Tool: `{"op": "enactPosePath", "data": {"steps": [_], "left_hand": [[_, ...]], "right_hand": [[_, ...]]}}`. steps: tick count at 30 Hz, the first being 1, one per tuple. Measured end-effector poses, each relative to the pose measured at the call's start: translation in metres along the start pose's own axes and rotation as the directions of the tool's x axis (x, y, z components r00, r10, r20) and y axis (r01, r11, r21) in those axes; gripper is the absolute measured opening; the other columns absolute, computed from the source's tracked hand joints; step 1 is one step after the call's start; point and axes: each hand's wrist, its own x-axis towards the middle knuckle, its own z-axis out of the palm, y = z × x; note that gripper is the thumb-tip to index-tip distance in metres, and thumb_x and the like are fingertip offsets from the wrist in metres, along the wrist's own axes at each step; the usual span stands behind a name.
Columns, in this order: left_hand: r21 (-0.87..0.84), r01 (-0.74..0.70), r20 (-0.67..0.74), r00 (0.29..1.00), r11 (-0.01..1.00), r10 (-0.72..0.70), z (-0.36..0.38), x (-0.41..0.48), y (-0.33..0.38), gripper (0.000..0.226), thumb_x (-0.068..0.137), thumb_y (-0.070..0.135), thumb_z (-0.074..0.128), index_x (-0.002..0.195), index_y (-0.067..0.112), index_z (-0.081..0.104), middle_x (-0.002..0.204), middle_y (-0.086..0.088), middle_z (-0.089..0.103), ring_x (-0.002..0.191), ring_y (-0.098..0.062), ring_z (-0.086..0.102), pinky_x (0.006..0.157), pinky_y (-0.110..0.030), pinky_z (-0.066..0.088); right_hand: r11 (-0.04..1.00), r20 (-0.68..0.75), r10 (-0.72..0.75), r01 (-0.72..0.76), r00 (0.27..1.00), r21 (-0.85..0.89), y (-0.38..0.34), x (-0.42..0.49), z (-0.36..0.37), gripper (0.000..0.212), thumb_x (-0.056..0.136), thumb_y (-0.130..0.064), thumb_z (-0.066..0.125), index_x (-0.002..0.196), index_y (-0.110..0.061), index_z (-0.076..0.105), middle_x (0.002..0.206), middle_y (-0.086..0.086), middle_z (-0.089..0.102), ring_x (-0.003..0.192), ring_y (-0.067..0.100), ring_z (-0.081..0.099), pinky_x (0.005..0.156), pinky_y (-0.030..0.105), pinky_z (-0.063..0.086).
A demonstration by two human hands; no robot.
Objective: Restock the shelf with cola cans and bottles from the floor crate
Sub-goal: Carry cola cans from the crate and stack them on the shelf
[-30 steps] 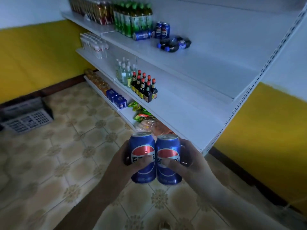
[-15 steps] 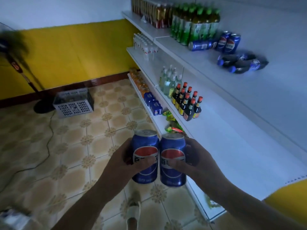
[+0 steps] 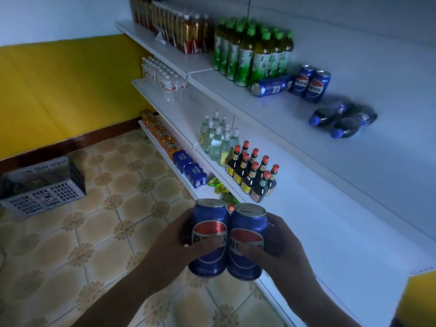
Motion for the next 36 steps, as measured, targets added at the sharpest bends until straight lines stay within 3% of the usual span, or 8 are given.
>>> {"op": "enactPosePath", "data": {"steps": [3,9,15,19,22,24,29,36], "left_hand": [[0.007,-0.016,0.079,0.997,1.000,0.016,-0.012,0.040,0.011,0.053,0.069,0.037,0.086,0.119,0.037,0.069,0.122,-0.002,0.073,0.113,-0.024,0.070,0.102,-0.051,0.054],[0.212,-0.145,0.163,0.980,0.967,0.111,-0.021,0.121,0.040,0.065,0.071,0.044,0.086,0.129,0.033,0.061,0.124,0.003,0.072,0.113,-0.020,0.069,0.099,-0.053,0.054],[0.374,-0.184,0.157,0.978,0.909,0.134,-0.038,0.195,0.083,0.074,0.062,0.041,0.092,0.128,0.039,0.058,0.121,0.016,0.071,0.113,-0.008,0.068,0.098,-0.040,0.055],[0.378,-0.220,0.150,0.973,0.899,0.175,-0.044,0.249,0.098,0.088,0.061,0.041,0.094,0.134,0.041,0.047,0.124,0.021,0.069,0.114,-0.005,0.066,0.095,-0.034,0.054],[0.370,-0.258,0.173,0.963,0.892,0.207,-0.039,0.287,0.102,0.081,0.063,0.033,0.093,0.130,0.033,0.047,0.120,0.025,0.068,0.110,0.000,0.067,0.092,-0.026,0.054],[0.355,-0.309,0.227,0.944,0.883,0.239,-0.036,0.320,0.106,0.074,0.065,0.026,0.091,0.127,0.030,0.051,0.120,0.022,0.069,0.109,-0.001,0.068,0.089,-0.019,0.054],[0.313,-0.451,0.413,0.857,0.836,0.308,-0.024,0.408,0.126,0.069,0.065,0.017,0.093,0.122,0.030,0.057,0.117,0.018,0.071,0.107,-0.003,0.069,0.085,-0.016,0.054],[0.297,-0.601,0.634,0.705,0.742,0.318,-0.003,0.520,0.137,0.073,0.064,0.029,0.095,0.124,0.041,0.055,0.120,0.031,0.064,0.117,0.008,0.059,0.100,-0.017,0.049]], "right_hand": [[0.999,-0.055,-0.026,0.028,0.998,0.024,-0.010,0.027,0.000,0.091,0.051,-0.044,0.099,0.129,-0.017,0.061,0.119,0.008,0.075,0.109,0.029,0.072,0.089,0.043,0.059],[0.994,-0.091,-0.109,0.110,0.990,0.009,-0.031,0.093,-0.024,0.065,0.069,-0.006,0.083,0.130,-0.011,0.060,0.116,0.011,0.075,0.107,0.032,0.072,0.092,0.049,0.059],[0.978,-0.118,-0.187,0.196,0.975,0.071,-0.047,0.176,-0.036,0.087,0.059,-0.038,0.098,0.132,-0.013,0.058,0.126,0.008,0.072,0.116,0.030,0.069,0.098,0.054,0.054],[0.975,-0.106,-0.216,0.220,0.971,0.027,-0.056,0.228,-0.047,0.083,0.062,-0.042,0.096,0.132,-0.020,0.058,0.130,0.005,0.070,0.119,0.027,0.068,0.096,0.046,0.055],[0.967,-0.124,-0.249,0.238,0.961,-0.096,-0.069,0.257,-0.065,0.071,0.069,-0.024,0.091,0.132,-0.020,0.058,0.127,0.002,0.071,0.115,0.023,0.069,0.089,0.034,0.056],[0.958,-0.157,-0.256,0.228,0.954,-0.174,-0.077,0.275,-0.078,0.067,0.071,-0.011,0.087,0.131,-0.019,0.057,0.124,0.000,0.072,0.114,0.020,0.070,0.091,0.036,0.058],[0.924,-0.300,-0.312,0.214,0.902,-0.317,-0.093,0.308,-0.101,0.066,0.075,-0.006,0.085,0.133,-0.021,0.056,0.126,-0.003,0.072,0.117,0.017,0.068,0.101,0.040,0.052],[0.838,-0.495,-0.397,0.086,0.773,-0.538,-0.095,0.352,-0.123,0.065,0.080,-0.013,0.086,0.134,-0.028,0.052,0.128,-0.013,0.068,0.121,0.011,0.064,0.104,0.039,0.052]]}}
